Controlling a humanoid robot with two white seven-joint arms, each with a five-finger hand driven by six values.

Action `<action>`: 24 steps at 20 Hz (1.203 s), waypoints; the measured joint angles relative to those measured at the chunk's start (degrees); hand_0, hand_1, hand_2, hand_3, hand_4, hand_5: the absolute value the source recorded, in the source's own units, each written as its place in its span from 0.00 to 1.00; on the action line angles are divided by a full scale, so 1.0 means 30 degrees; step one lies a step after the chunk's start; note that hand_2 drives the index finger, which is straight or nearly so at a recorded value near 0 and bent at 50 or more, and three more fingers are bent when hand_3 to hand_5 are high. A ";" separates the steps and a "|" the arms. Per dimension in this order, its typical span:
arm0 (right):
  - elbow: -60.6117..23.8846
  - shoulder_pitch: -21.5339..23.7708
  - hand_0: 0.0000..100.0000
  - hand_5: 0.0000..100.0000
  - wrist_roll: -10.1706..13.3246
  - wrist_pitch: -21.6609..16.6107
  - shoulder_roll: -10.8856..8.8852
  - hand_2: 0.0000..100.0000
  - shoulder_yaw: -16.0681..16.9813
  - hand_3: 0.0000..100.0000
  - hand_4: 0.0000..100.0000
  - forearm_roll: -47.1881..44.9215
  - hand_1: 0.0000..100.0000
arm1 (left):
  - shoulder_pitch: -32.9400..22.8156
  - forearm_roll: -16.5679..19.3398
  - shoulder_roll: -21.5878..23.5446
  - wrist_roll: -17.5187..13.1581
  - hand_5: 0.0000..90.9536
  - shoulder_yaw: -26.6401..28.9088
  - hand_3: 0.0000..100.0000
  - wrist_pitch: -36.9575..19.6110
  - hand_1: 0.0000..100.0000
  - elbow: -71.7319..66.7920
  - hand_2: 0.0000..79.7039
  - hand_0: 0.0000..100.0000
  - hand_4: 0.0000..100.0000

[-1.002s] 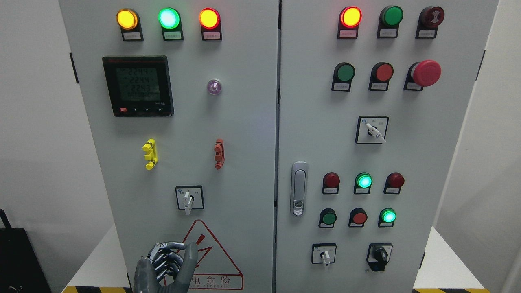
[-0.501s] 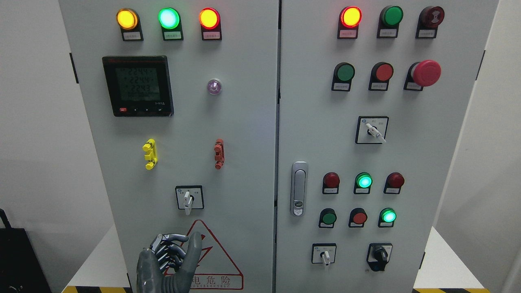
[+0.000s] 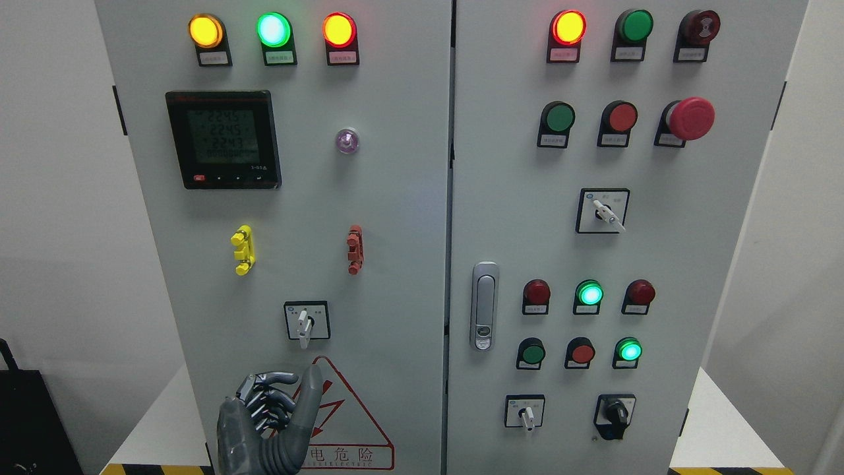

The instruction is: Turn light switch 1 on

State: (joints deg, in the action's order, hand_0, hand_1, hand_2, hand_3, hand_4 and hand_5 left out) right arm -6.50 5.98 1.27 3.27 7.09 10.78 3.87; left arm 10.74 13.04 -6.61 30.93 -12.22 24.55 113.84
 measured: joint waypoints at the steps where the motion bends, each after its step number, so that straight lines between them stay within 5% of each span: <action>1: 0.0000 0.0000 0.00 0.00 0.0000 0.0000 0.0000 0.00 -0.0002 0.00 0.00 0.0000 0.00 | 0.0056 -0.0027 -0.0022 0.0050 0.93 -0.0005 0.86 0.0029 0.47 -0.0011 0.65 0.00 0.90; 16: -0.0001 0.0000 0.00 0.00 -0.0100 0.0001 0.0000 0.00 -0.0002 0.00 0.00 0.0000 0.00 | 0.0831 -0.0043 -0.0203 0.0638 0.93 -0.0043 0.86 0.0221 0.49 -0.0157 0.65 0.01 0.91; 20: -0.0001 0.0000 0.00 0.00 -0.0023 0.0001 0.0000 0.00 -0.0001 0.00 0.00 0.0000 0.00 | 0.0976 -0.0026 -0.0226 0.0690 0.94 -0.0046 0.86 0.0341 0.60 -0.0201 0.65 0.00 0.91; 24: 0.0000 0.0000 0.00 0.00 -0.0011 0.0006 0.0001 0.00 -0.0005 0.00 0.00 0.0000 0.00 | 0.1156 -0.0008 -0.0250 0.0694 0.94 -0.0049 0.86 0.0417 0.60 -0.0276 0.65 0.03 0.91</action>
State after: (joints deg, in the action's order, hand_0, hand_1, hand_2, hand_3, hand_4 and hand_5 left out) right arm -6.50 5.98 1.23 3.28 7.10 10.76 3.87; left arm 14.21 13.01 -7.36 33.01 -12.37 25.80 113.01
